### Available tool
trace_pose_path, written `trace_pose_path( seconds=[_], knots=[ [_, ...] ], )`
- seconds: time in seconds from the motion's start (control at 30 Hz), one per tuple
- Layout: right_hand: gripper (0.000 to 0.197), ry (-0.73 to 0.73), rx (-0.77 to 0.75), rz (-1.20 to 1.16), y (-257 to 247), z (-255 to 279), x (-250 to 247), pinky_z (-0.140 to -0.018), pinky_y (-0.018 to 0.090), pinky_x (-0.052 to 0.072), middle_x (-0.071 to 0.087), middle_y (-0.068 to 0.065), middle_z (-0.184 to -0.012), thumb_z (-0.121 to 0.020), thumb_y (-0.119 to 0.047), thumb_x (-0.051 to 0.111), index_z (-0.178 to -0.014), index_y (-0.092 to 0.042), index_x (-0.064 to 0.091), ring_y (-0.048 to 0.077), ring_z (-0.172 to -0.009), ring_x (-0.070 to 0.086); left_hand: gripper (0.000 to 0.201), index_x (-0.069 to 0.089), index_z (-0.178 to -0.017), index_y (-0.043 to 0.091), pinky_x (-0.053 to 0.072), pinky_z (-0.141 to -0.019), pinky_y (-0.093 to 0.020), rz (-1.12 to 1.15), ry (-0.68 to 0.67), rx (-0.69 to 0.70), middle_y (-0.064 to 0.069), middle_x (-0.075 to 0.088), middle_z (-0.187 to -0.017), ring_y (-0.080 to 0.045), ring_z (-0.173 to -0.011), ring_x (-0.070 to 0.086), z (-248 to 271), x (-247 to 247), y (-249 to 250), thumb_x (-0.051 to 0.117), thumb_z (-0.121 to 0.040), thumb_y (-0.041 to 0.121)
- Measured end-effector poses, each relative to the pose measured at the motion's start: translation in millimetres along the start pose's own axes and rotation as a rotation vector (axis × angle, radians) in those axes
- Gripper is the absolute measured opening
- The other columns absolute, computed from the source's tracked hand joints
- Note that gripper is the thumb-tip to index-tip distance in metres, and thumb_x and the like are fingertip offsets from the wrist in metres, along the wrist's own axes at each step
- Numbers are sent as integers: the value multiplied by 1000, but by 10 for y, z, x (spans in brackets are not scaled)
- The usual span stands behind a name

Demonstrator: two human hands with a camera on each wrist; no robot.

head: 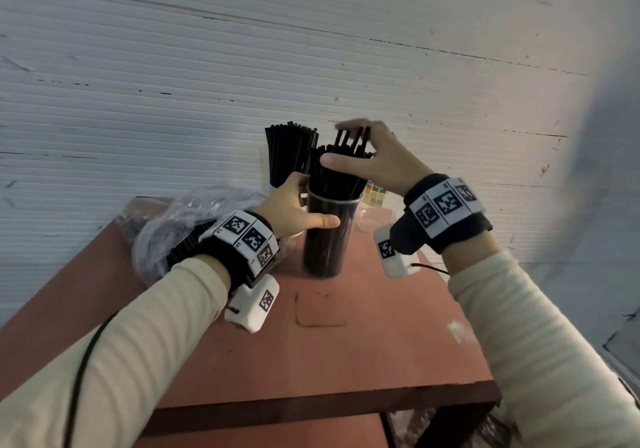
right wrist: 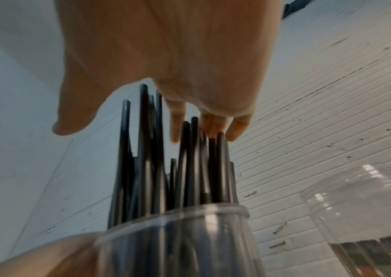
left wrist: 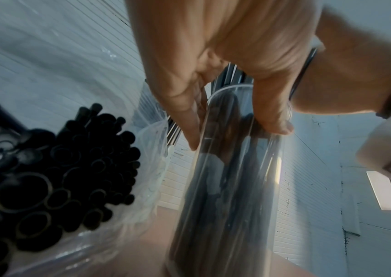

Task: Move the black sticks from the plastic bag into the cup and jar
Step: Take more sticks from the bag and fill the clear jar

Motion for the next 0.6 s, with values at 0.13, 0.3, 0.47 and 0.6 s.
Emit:
trace_pose_path(
  seconds=[0.13, 0.3, 0.47, 0.6],
  knots=[
    [70, 275, -286, -165, -241, 157, -111, -103, 18, 39, 43, -2, -140, -84, -37, 72, -142, -23, 34, 7, -127, 45, 87, 37, -137, 15, 35, -101, -25, -3, -4, -8, 8, 50, -131, -7, -119, 47, 1, 10, -9, 86, -67, 32],
    [39, 96, -378, 249, -267, 159, 215, -107, 26, 38, 57, -1, -135, -100, -31, 43, -134, -16, 54, 13, -125, 51, 88, 35, -140, 15, 34, -100, -24, 16, -2, -23, 5, 51, -133, -10, -124, 47, 44, 43, -13, 85, -70, 32],
    [43, 188, -417, 316, -311, 199, 185, -115, 30, 27, 47, -1, -145, -100, -32, 41, -140, -16, 47, 16, -135, 41, 87, 29, -145, 15, 30, -96, -21, 85, -19, -40, 6, 46, -133, -5, -122, 42, 99, 75, 42, 81, -75, 24],
    [47, 50, -353, 458, -312, 172, 304, -119, 35, 17, 52, -1, -141, -100, -41, 34, -139, -18, 48, 15, -133, 44, 97, 22, -150, 15, 30, -103, -23, 57, -79, -37, 0, 40, -147, -14, -136, 37, 111, 95, 85, 82, -74, 19]
  ],
)
Point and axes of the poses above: each hand's wrist, its own z-axis away from the middle knuckle, its own x-axis out of the palm, y = z × x, the point moved 6 cm from there along -z, towards the middle knuckle
